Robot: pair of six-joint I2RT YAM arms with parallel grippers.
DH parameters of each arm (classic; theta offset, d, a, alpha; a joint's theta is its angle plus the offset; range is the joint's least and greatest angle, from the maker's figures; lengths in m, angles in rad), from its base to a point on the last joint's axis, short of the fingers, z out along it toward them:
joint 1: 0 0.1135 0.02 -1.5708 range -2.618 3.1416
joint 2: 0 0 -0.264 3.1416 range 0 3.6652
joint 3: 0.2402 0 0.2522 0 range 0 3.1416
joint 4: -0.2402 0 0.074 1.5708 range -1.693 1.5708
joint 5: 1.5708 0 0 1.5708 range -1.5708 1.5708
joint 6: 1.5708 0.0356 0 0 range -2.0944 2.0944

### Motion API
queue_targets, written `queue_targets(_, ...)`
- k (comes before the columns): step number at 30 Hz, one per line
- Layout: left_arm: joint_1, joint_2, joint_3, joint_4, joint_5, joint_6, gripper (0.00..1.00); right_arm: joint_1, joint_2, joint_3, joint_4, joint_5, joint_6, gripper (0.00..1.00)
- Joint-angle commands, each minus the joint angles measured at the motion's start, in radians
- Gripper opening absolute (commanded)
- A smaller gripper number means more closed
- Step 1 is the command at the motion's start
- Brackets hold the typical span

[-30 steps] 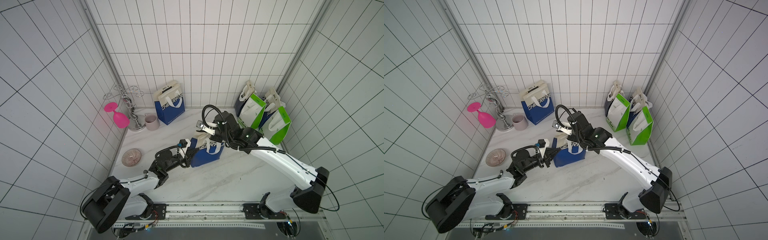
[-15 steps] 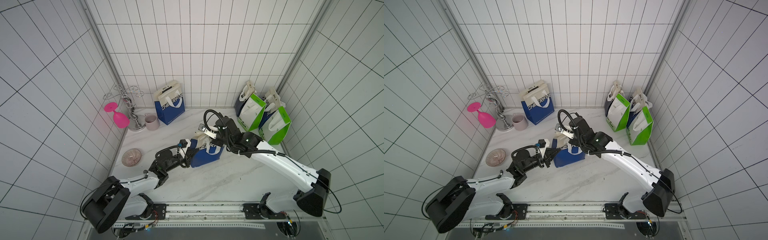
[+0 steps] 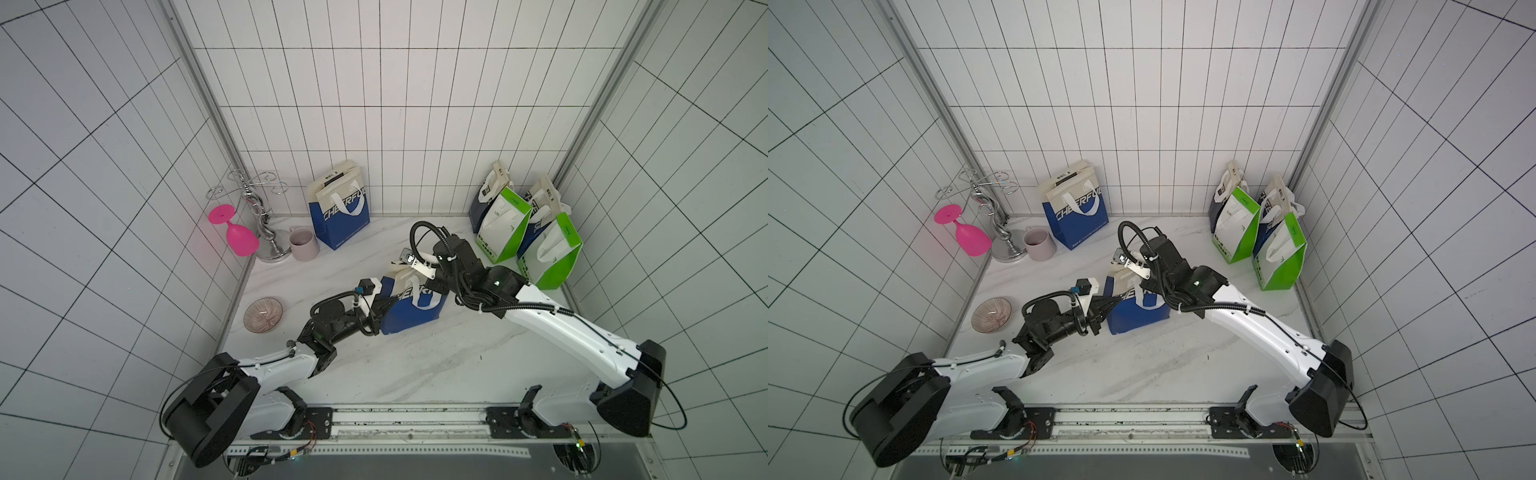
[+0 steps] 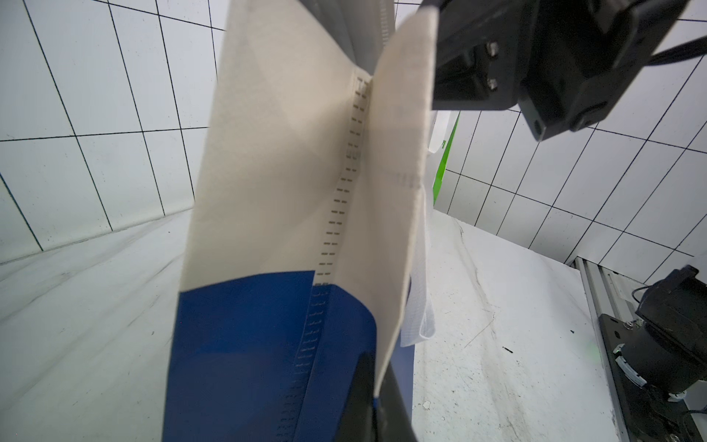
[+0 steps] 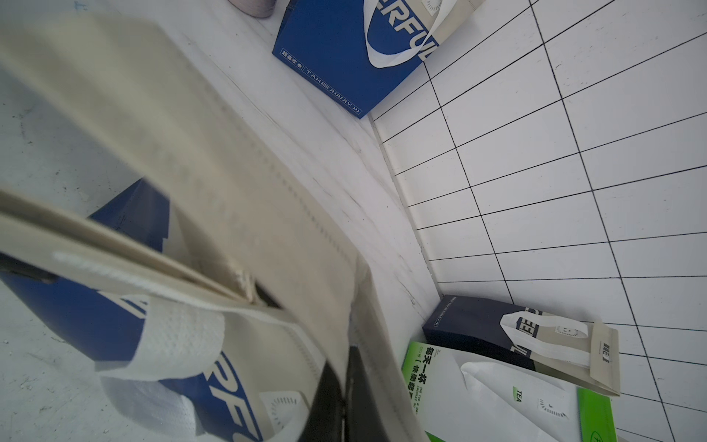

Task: Open the takeout bag
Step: Open the takeout bag at the center of the board.

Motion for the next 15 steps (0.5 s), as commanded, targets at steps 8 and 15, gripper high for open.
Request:
queue_targets(8,-0.003,-0.011,0.01,0.0,-0.003,0.015,0.0,-0.013,0.026,0.198,-0.07,0.159,-0.037,0.0)
queue_targets(15,-0.003,-0.012,0.011,-0.003,-0.005,0.018,0.0,-0.014,0.063,0.334,-0.103,0.208,-0.072,0.0)
